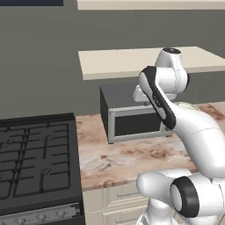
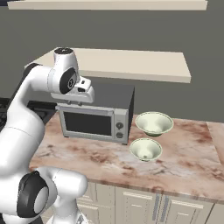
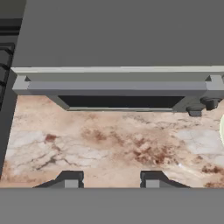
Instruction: Pick up the bowls on the counter and stack them on top of one another in the open cabinet. Place the smaller bowl on top of the larger bowl.
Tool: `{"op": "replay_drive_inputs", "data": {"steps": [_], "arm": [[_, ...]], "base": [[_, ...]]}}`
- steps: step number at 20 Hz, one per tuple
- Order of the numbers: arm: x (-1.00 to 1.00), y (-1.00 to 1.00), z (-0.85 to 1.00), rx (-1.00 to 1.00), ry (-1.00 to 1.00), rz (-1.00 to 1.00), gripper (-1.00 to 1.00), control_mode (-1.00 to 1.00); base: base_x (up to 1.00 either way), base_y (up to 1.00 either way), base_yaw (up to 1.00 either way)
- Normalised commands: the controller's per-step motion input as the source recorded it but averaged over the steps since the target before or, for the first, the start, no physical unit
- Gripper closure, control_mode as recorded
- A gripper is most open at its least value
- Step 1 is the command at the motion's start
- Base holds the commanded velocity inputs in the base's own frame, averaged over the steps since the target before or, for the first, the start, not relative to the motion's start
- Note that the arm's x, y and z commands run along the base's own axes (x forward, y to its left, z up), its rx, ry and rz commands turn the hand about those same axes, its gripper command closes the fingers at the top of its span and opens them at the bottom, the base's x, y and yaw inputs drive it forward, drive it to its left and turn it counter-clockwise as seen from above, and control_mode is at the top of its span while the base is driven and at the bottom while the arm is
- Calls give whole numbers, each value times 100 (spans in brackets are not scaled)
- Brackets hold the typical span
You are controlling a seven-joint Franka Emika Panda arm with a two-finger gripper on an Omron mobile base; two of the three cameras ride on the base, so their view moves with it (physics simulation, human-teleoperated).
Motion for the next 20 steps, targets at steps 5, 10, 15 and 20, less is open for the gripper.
{"op": "replay_drive_inputs", "data": {"steps": [5,10,15,20], "arm": [[0,-20,0,0,-3,2,-100,-100],[0,-54,0,0,0,-1,-100,-100],[0,-57,0,3,0,-4,-100,-100],[0,-58,0,9,5,-8,-100,-100]], "base": [[0,0,0],[0,0,0],[0,0,0],[0,0,0]]}}
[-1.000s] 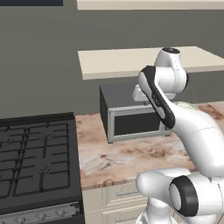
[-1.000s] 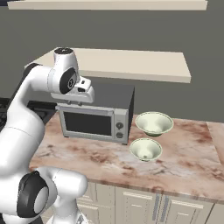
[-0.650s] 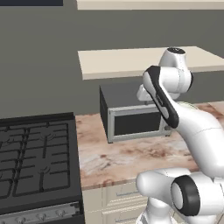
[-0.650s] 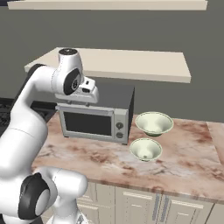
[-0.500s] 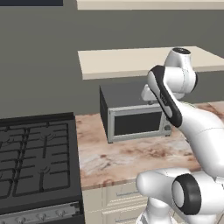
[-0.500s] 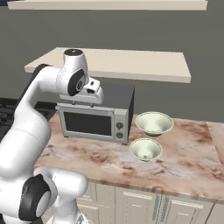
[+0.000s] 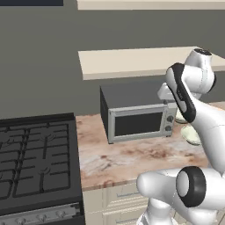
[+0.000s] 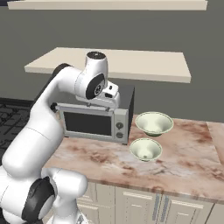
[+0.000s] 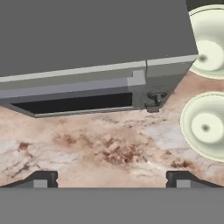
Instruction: Pick up the bowls on the counter and stack them on top of one another in the open cabinet. Place the smaller bowl on top of the larger bowl.
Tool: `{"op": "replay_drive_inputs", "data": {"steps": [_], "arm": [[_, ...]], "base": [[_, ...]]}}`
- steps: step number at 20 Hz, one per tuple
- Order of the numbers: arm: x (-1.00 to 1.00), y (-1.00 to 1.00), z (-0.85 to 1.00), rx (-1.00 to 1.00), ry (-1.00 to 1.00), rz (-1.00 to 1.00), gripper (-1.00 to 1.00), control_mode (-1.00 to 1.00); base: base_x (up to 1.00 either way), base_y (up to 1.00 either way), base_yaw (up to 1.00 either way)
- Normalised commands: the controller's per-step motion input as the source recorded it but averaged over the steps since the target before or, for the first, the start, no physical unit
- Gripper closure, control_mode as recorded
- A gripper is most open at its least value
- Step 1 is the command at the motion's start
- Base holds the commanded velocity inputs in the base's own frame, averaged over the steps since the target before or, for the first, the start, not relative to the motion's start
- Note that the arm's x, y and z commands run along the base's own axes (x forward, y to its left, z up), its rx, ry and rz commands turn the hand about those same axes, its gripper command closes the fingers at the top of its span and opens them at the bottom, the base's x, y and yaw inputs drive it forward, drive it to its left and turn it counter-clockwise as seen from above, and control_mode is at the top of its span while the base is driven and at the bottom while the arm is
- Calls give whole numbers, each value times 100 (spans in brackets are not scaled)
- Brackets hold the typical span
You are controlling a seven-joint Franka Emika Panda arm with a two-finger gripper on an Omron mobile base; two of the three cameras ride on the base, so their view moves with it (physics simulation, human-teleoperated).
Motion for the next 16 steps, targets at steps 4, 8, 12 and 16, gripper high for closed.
{"op": "replay_drive_inputs", "data": {"steps": [4,8,12,16], "arm": [[0,-57,0,8,8,-9,-100,-100],[0,-57,-1,10,7,-10,-100,-100],[-5,-47,-5,11,1,-14,-100,-100],[-14,-44,-7,13,-2,-9,-100,-100]], "base": [[0,0,0],[0,0,0],[0,0,0],[0,0,0]]}}
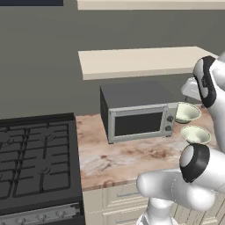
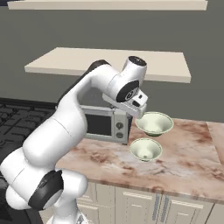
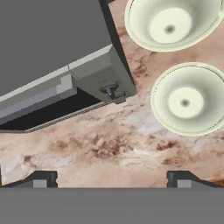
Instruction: Pick up the bowls on the counter and stack them on top of one another in the open cabinet. Place the smaller bowl on top of the larger bowl.
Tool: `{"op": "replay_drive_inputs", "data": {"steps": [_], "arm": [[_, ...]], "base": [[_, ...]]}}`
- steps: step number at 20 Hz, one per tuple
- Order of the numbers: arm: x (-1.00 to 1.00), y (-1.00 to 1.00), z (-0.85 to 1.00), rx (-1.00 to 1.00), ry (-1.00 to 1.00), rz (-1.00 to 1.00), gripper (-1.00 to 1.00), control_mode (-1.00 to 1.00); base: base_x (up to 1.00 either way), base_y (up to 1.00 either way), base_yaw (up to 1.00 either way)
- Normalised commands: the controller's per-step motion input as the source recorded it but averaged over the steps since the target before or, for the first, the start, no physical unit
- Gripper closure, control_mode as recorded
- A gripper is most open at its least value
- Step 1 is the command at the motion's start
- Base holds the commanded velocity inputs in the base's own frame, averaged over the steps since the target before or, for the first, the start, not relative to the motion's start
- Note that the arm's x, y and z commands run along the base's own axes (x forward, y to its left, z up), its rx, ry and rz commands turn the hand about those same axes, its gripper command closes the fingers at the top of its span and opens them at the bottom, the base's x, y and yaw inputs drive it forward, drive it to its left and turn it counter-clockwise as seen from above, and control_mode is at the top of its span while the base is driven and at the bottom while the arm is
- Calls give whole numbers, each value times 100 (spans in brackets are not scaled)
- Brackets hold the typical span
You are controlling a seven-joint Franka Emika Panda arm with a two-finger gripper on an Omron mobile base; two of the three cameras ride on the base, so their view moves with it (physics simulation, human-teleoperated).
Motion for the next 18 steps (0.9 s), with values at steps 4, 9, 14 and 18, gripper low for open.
{"op": "replay_drive_inputs", "data": {"steps": [4,9,14,18], "arm": [[-32,-28,-6,12,-13,-4,-100,-100],[-42,-16,-11,8,-14,-1,-100,-100],[-43,-14,-6,6,-6,-2,-100,-100],[-36,-14,-4,3,0,-3,-100,-100]], "base": [[0,0,0],[0,0,0],[0,0,0],[0,0,0]]}}
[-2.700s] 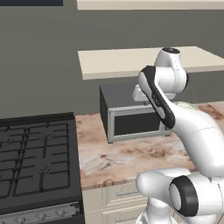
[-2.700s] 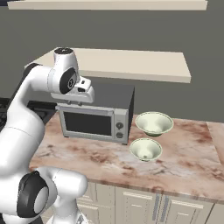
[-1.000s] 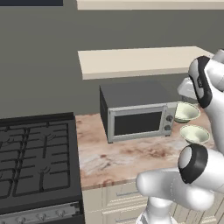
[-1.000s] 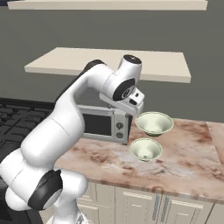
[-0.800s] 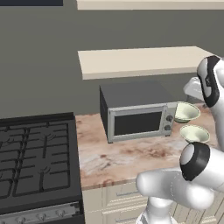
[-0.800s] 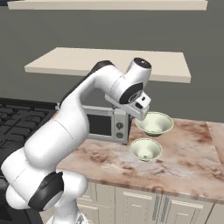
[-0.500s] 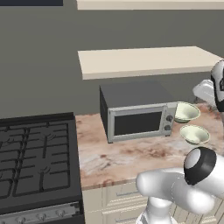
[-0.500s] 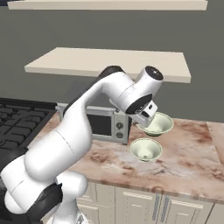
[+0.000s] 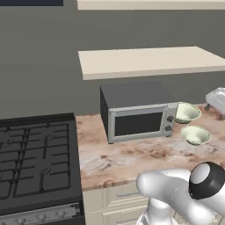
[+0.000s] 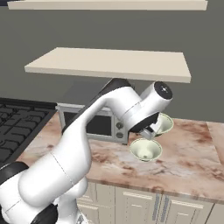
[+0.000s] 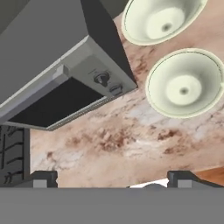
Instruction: Pick up the bowls on the counter and stack them on top of one another in the open cabinet. Place the smaller bowl on top of the larger bowl.
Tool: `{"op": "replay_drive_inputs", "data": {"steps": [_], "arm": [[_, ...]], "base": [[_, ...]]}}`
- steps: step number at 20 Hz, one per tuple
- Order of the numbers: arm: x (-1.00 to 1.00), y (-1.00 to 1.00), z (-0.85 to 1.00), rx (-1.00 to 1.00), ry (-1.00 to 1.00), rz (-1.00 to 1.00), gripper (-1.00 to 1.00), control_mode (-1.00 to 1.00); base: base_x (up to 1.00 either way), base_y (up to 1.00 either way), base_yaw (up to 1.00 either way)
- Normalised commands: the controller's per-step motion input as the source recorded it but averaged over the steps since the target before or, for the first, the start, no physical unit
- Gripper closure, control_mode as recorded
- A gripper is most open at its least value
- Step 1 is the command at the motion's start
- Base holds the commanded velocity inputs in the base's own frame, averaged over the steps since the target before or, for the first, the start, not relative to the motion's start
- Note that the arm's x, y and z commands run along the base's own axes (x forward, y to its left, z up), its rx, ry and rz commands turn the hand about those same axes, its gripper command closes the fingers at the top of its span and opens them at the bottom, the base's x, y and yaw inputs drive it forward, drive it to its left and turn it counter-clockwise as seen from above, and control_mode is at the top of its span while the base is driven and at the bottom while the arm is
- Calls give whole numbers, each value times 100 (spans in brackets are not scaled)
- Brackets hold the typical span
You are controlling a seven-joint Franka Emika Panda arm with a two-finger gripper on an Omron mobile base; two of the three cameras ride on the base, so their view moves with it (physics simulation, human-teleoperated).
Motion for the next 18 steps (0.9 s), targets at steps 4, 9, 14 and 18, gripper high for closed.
{"op": "replay_drive_inputs", "data": {"steps": [4,9,14,18], "arm": [[-35,-25,-12,4,0,-5,-100,-100],[-30,-31,-23,7,0,-7,-100,-100],[-10,-32,-37,10,0,-8,-100,-100],[0,-23,-41,11,0,-8,-100,-100]], "base": [[0,0,0],[0,0,0],[0,0,0],[0,0,0]]}}
